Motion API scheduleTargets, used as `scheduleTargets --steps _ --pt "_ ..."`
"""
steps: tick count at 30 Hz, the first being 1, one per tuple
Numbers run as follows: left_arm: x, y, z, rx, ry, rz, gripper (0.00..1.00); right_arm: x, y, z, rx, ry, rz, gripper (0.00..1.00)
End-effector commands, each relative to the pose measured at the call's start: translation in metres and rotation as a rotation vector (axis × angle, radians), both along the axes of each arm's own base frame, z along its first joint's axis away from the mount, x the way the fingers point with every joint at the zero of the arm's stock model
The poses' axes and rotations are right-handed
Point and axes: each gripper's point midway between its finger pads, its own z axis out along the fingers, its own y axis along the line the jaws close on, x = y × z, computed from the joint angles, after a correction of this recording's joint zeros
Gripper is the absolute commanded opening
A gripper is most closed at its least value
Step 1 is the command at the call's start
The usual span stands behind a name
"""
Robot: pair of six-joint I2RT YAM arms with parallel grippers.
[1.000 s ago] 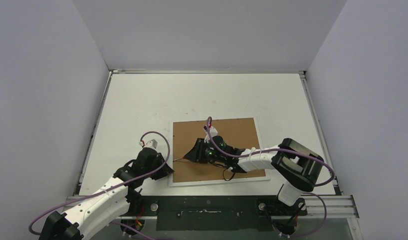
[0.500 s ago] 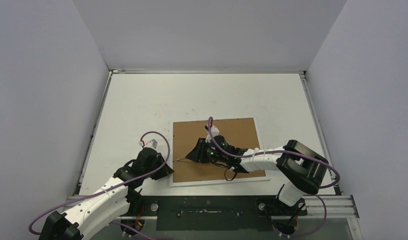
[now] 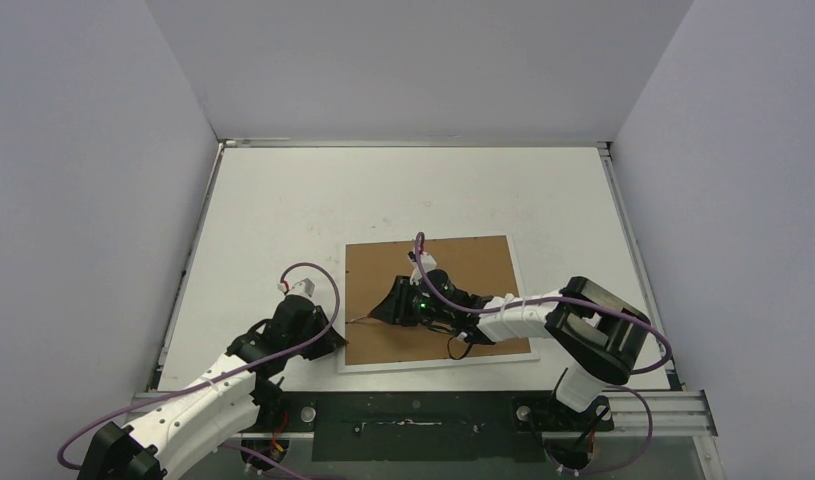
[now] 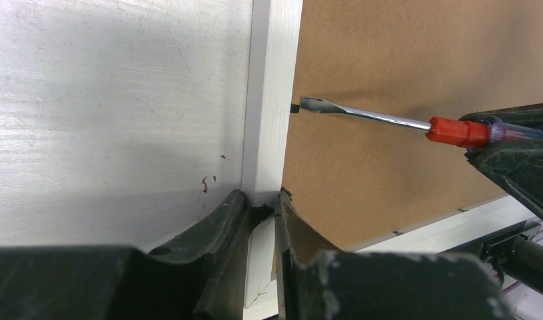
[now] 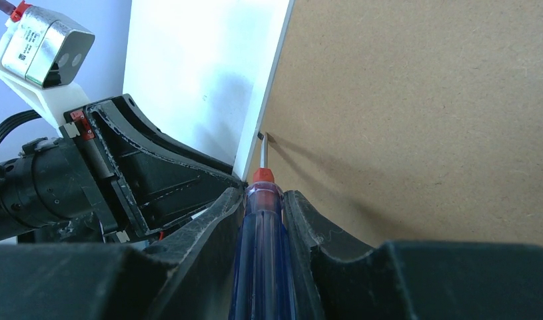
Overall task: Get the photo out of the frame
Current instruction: Release the photo frame item from the photo frame.
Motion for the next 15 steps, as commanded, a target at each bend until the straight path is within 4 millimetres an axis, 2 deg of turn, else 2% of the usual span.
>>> scheduleTargets --steps 1,5,15 --pt "-0.002 0.011 -0.007 0.06 0.014 0.018 0.1 0.004 0.001 0.004 0.015 -0.004 0.009 0.0" --pt "-0.002 0.011 -0.007 0.059 0.012 0.018 0.1 0.006 -0.005 0.006 0.011 0.0 0.0 0.0" --pt "-0.001 0.01 -0.008 0.06 0.015 0.017 0.1 0.005 0.008 -0.001 0.042 0.032 0.019 0.0"
